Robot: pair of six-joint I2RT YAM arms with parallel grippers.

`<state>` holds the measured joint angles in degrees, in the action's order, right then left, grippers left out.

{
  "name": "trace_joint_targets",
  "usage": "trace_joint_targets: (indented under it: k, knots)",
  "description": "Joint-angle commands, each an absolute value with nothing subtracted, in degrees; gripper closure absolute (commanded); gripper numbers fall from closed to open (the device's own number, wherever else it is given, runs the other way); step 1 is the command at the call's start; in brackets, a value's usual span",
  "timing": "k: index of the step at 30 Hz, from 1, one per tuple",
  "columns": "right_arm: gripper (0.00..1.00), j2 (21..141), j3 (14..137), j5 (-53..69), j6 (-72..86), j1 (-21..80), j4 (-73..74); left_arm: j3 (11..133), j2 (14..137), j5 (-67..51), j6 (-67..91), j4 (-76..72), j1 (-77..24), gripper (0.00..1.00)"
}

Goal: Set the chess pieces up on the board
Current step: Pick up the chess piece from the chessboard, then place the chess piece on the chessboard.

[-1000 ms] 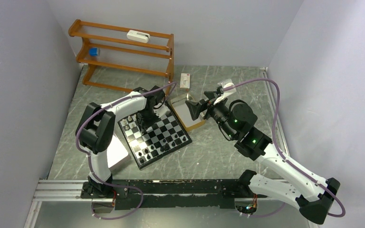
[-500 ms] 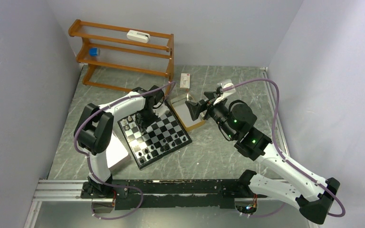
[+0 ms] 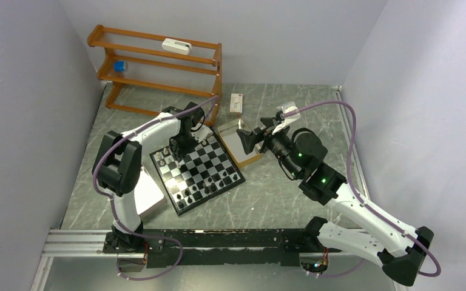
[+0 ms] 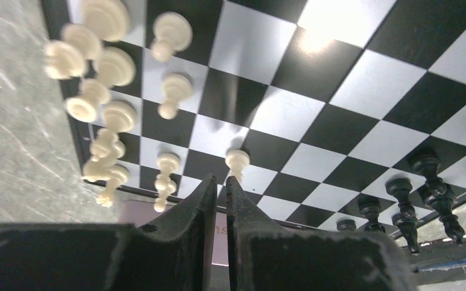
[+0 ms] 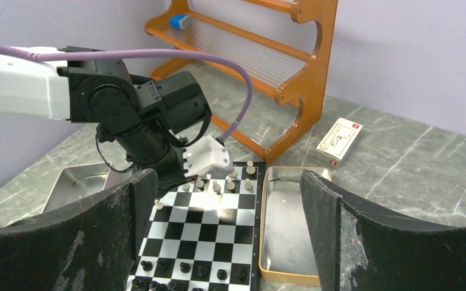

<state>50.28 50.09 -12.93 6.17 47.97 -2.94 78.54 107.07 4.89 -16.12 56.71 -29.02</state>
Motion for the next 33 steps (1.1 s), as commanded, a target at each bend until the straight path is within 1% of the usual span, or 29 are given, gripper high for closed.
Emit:
trace_joint_targets:
  k: [1,9,13,19,23,27,33]
  knots:
    - [0.08,49.7,49.7,-14.3,5.6,48.2,-4.6,82.4,108.8,6.3,-17.6,55.0,-28.1,0.83]
    - [0.08,49.9,49.4,-14.7,5.4,48.2,-4.9,85.7,110.8,7.2,-17.6,56.6,-27.5,0.83]
    - [0.08,50.0,49.2,-14.5,5.4,48.3,-5.3,85.8,109.0,4.9,-17.2,57.9,-27.6,0.76]
    - [0.08,50.1,49.0,-14.2,5.7,48.2,-5.5,79.9,105.0,3.6,-17.6,55.7,-27.6,0.68]
    - [0.08,49.9,49.2,-14.1,5.7,48.2,-5.2,78.5,105.1,4.0,-17.6,55.1,-27.6,0.68]
    - [0.08,49.6,49.3,-14.4,5.6,48.3,-5.1,77.6,105.3,3.1,-17.9,54.4,-27.6,0.72]
    - [0.08,49.7,49.3,-14.2,5.7,48.2,-5.1,77.3,105.6,2.8,-18.0,54.1,-27.6,0.70]
